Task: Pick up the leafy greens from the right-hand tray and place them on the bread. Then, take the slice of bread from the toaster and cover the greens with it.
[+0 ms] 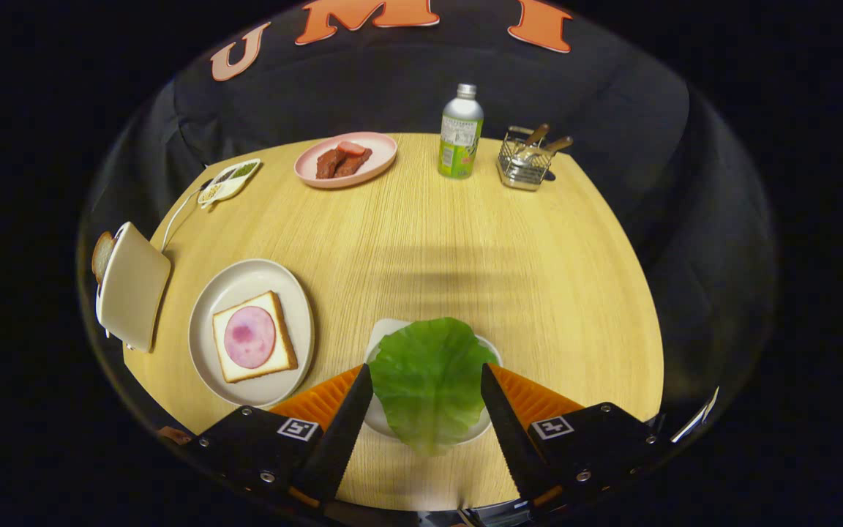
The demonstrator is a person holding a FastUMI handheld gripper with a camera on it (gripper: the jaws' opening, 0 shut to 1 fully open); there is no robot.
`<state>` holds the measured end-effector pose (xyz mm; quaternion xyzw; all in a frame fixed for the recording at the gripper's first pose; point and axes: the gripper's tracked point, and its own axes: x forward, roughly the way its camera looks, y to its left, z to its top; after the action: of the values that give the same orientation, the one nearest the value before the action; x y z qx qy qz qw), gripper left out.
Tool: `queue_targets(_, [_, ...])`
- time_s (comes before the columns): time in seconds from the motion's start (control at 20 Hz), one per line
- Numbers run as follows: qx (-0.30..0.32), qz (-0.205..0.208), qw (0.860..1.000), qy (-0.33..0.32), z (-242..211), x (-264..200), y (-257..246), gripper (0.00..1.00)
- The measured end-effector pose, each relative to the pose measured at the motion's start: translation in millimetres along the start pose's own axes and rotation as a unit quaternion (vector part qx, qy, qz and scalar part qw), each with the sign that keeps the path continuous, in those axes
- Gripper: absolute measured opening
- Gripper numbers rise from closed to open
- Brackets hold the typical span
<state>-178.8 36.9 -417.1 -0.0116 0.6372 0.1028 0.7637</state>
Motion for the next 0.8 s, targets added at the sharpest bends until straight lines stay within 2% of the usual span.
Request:
queue_targets(0.45, [-0.007, -0.007, 0.996, 0.087, -27, 52, 0, 0.9])
queue_targets(0.55, [0.009, 0.005, 0.995, 0.095, -28, 56, 5, 0.9])
queue_targets(0.8, [0.015, 0.009, 0.995, 0.102, -27, 58, 5, 0.83])
